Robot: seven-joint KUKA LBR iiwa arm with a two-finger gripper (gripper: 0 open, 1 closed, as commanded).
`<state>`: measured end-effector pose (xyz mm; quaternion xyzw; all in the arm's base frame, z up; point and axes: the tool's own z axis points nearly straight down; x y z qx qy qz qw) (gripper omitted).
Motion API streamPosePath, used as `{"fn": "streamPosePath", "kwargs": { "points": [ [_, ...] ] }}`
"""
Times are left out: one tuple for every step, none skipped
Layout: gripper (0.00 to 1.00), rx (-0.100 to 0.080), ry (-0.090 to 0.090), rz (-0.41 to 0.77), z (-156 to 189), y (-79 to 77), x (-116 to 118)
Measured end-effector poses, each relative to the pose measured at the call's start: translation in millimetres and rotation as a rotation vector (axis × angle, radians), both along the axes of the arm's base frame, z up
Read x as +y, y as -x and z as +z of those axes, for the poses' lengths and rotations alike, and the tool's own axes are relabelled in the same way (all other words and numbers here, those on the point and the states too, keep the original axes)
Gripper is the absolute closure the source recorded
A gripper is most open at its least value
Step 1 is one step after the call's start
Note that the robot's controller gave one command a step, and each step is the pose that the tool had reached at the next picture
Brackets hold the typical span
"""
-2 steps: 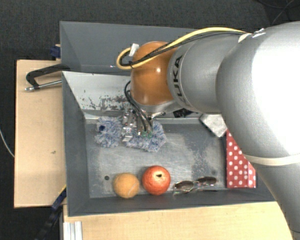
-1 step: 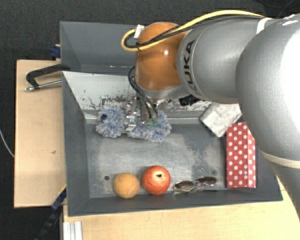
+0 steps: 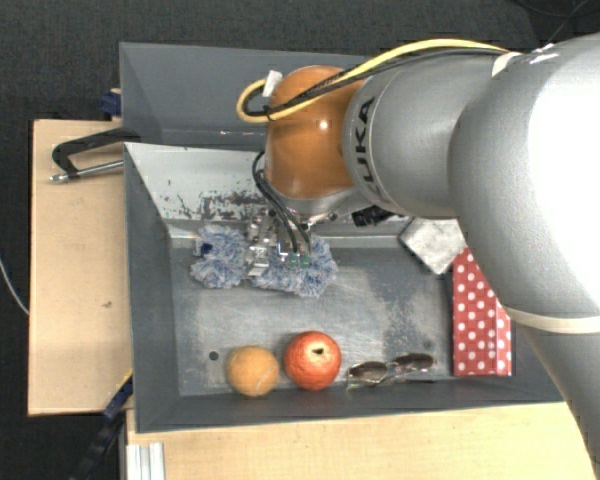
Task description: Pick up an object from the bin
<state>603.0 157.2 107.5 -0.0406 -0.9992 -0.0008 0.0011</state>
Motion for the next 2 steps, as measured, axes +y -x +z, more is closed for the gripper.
{"fn": "streamPosePath", "kwargs": {
  "points": [
    [1.0, -0.009, -0.001, 0.001, 31.9, -2.8, 1.8],
    [1.0, -0.004, -0.001, 0.0, 10.7, -0.6, 1.1]
  ]
}}
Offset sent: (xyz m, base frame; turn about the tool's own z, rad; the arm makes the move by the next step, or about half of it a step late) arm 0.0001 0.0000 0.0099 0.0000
